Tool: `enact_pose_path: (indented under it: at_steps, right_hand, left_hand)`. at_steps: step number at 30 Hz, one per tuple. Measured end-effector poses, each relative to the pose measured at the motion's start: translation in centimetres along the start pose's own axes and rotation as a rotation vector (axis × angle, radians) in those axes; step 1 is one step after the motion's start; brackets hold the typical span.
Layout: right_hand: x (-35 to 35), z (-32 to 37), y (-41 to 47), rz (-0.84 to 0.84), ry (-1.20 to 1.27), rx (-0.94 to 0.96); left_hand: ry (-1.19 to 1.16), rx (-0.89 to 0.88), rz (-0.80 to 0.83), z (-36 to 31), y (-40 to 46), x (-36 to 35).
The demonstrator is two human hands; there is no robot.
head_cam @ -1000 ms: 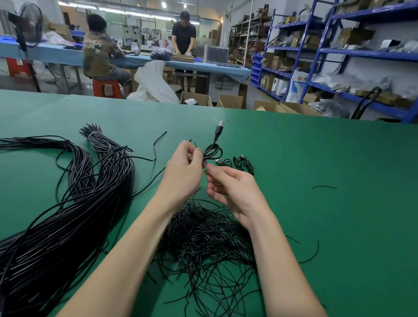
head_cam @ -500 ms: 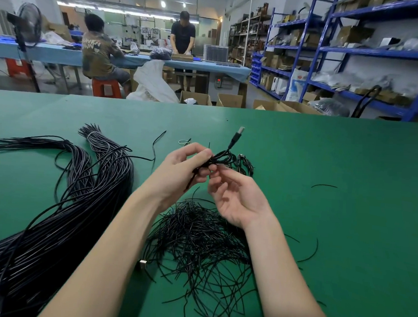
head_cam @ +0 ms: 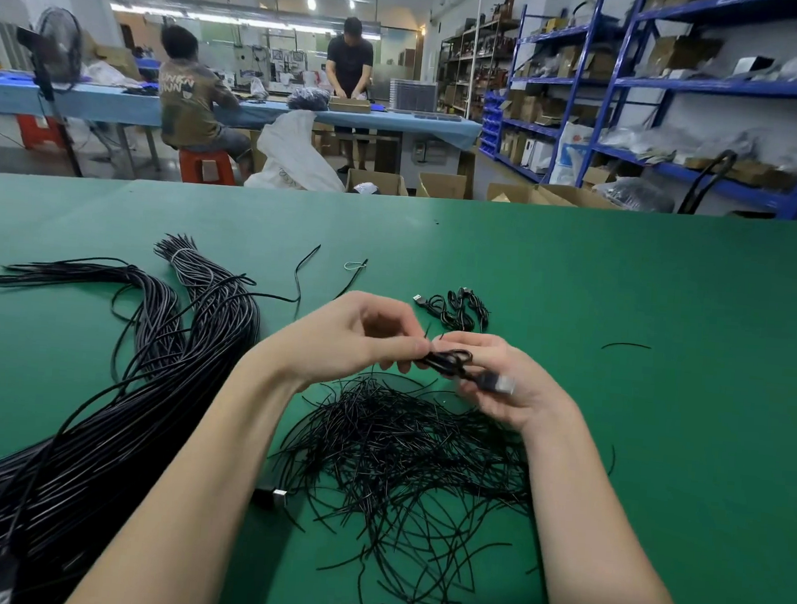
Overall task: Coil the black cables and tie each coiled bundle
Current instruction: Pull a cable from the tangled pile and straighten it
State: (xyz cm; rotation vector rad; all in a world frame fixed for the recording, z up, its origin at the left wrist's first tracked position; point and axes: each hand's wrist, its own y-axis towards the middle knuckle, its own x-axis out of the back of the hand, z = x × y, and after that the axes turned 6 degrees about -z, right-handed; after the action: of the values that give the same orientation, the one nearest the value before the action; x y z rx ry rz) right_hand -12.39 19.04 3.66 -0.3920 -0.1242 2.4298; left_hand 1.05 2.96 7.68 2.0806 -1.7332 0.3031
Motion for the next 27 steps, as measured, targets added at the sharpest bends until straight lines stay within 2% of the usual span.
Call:
enact_pose_path:
  at_steps: [3,6,8,11,13,16,19,22,27]
  right_hand:
    - [0.9,0.1,0.2,0.031,-0.139,0.006]
    - [1.2,1.0,-0.1,-0.032,-0.375,0.048]
    - [0.7,1.7,-0.2,-0.115,-0.561,0.098]
    - [-0.8,2.5,0.4,-0.31,-0.902,0.31]
    - [-2.1,2.6,0.7,-0.438,-1.011,0.445]
    - [-3.4,2.3,0.7,-0.545,-0.936,0.529]
    - [-4.0,2.1,0.6,-0.54,-0.858,0.548]
    - [-4.3,2.0,0.6,-0.534,-0.768,0.563]
    - [-3.8,1.7,0.4,-0.506,-0.663,0.654]
  left_hand:
    - [0.22,-0.015,0.026,-0.6,0.3,-0.4]
    - [0.407,-0.031,-0.014,-0.8,0.6,-0.9]
    - [0.531,-0.035,-0.062,-0.8,0.7,-1.4]
    - [0.64,-0.013,-0.18,-0.6,1.1,-2.2]
    - [0.65,0.011,-0.299,-0.4,1.4,-2.3]
    - [0.555,0.076,-0.478,-0.4,1.6,-2.2]
    - [0.423,0.152,-0.591,-0.1,1.6,-2.1]
    - [0.236,0.217,-0.611,0.0,1.5,-1.9]
    - [-0.304,0.328,-0.586,-0.3,1.5,-1.3]
